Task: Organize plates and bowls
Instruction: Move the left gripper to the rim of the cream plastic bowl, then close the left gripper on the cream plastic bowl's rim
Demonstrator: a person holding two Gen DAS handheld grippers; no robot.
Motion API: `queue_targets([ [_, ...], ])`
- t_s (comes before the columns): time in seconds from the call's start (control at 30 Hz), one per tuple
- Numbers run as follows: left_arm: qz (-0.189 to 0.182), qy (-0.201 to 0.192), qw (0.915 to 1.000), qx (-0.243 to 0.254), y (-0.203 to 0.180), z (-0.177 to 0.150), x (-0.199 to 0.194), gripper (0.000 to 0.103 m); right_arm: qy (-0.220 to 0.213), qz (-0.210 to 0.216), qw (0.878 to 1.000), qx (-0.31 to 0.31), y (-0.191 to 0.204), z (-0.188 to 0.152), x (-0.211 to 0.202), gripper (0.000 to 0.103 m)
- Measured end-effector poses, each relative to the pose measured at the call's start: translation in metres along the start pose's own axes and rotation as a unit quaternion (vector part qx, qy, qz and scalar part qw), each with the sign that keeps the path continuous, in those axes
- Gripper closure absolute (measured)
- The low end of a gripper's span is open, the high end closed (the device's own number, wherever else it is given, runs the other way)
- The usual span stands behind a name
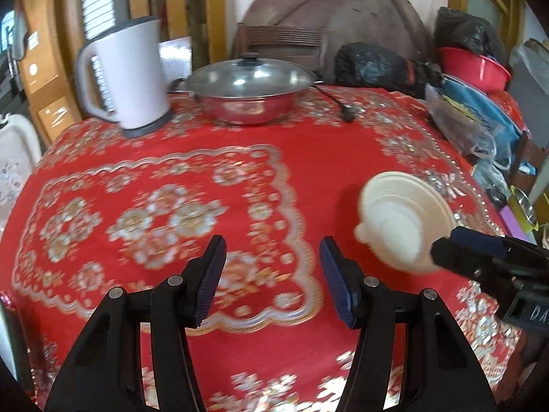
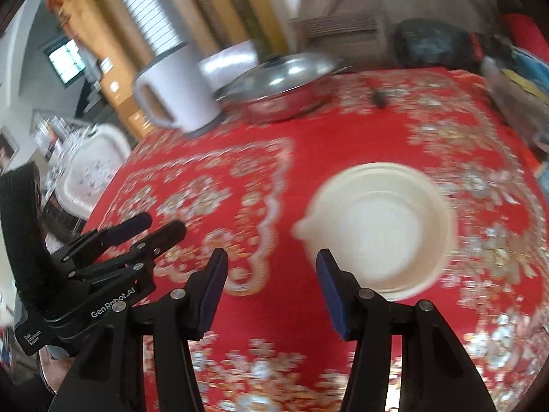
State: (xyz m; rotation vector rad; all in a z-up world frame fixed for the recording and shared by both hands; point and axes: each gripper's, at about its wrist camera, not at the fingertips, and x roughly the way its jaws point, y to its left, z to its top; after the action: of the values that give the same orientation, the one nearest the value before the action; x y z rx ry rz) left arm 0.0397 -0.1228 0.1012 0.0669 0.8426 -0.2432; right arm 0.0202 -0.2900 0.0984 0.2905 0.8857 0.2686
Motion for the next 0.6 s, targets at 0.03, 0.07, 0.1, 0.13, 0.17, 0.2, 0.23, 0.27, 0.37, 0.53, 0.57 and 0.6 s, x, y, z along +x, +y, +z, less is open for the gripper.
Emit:
queue_targets([
  [0.03,-0.003,0.001,1.0,0.0,-0.005,0.002,0.003,0.046,-0.005,-0.006,1.0,0.011,-0.011,0.001,-0.004,0.048],
  [0.07,-0.007,0.001,1.0,0.0,-0.01,0.005,0.005,0.046,-0.009,-0.011,1.0,0.022,-0.021,0.002,-0.008,0.046],
  [0.1,-0.011,0.003,0.9999,0.001,-0.017,0.009,0.01,0.046,-0.014,-0.019,0.999,0.037,-0.035,0.003,-0.013,0.043],
  [0.13,-0.013,0.005,0.9999,0.002,-0.021,0.011,0.015,0.046,-0.017,-0.025,0.999,0.044,-0.044,0.004,-0.014,0.041],
  [0.17,-0.015,0.008,0.9998,0.004,-0.028,0.014,0.021,0.046,-0.02,-0.034,0.998,0.053,-0.055,0.004,-0.016,0.039],
  [0.2,-0.017,0.012,0.9998,0.006,-0.033,0.016,0.026,0.046,-0.021,-0.042,0.997,0.062,-0.064,0.004,-0.017,0.039],
  [0.23,-0.018,0.016,0.9997,0.006,-0.037,0.018,0.03,0.046,-0.02,-0.046,0.996,0.068,-0.071,0.004,-0.016,0.039],
  [0.27,-0.019,0.02,0.9996,0.006,-0.041,0.02,0.036,0.046,-0.019,-0.05,0.996,0.077,-0.08,0.004,-0.014,0.039],
  [0.37,-0.022,0.028,0.9994,0.003,-0.05,0.026,0.051,0.046,-0.011,-0.052,0.994,0.098,-0.102,0.004,-0.006,0.039],
  [0.53,-0.023,0.045,0.9987,0.004,-0.06,0.033,0.074,0.046,0.002,-0.038,0.993,0.114,-0.122,0.004,0.009,0.039],
  [0.57,-0.023,0.048,0.9986,0.008,-0.063,0.033,0.078,0.046,0.003,-0.035,0.993,0.113,-0.125,0.004,0.012,0.039],
  [0.6,-0.023,0.054,0.9982,0.012,-0.067,0.034,0.084,0.046,0.004,-0.033,0.993,0.111,-0.126,0.004,0.015,0.039],
])
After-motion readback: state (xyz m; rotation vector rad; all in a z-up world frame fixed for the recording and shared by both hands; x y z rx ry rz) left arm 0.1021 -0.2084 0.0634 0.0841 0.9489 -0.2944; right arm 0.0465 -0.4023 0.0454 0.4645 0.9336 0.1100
